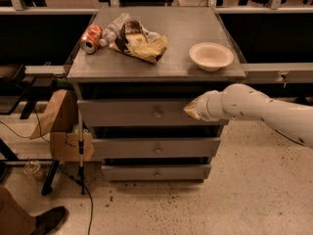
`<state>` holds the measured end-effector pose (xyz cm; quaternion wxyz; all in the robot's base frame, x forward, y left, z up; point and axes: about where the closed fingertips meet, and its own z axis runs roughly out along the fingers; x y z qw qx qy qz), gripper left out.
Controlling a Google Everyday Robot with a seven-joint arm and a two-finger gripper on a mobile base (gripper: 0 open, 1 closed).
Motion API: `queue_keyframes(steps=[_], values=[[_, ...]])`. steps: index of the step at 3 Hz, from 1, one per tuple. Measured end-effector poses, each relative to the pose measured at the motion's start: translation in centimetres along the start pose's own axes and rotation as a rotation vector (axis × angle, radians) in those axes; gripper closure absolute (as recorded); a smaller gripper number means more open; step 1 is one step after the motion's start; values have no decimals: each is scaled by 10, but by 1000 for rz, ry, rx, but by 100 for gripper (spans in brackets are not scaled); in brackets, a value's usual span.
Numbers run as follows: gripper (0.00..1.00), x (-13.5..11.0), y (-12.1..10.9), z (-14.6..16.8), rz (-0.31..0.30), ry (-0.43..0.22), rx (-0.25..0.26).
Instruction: Close top drawer
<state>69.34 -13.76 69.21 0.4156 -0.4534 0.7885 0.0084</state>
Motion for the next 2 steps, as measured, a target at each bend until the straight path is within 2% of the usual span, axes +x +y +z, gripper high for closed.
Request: queue_keyframes(steps=[2], values=[[100, 8, 32, -18, 27, -33, -39]])
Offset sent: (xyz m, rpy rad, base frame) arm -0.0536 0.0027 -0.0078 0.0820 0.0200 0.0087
